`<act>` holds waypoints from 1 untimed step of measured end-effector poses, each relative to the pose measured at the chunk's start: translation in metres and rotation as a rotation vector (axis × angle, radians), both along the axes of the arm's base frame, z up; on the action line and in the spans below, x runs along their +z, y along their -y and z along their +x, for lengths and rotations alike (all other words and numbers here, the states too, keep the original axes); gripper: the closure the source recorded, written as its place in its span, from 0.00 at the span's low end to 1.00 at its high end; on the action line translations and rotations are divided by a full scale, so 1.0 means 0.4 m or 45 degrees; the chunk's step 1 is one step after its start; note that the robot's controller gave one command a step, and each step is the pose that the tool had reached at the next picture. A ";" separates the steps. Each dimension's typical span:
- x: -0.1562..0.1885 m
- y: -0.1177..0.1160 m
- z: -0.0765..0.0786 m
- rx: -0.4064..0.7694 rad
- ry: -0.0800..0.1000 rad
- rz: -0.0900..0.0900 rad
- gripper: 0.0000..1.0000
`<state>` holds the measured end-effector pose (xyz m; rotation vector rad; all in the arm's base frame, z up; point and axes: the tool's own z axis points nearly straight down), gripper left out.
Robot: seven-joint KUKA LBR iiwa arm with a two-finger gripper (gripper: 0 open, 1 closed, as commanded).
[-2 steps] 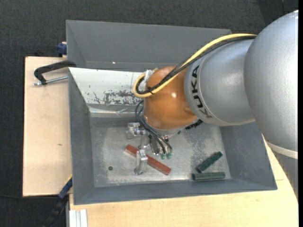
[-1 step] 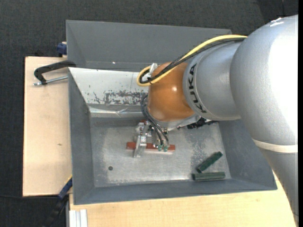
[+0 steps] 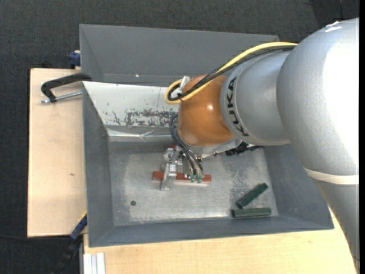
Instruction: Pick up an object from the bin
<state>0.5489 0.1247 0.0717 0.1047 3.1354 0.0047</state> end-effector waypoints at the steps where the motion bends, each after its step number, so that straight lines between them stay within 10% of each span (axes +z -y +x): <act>1: 0.414 -0.061 -0.017 -0.017 0.005 0.001 1.00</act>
Offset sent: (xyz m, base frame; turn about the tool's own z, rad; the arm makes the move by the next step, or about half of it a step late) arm 0.0000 0.0000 0.0000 0.0000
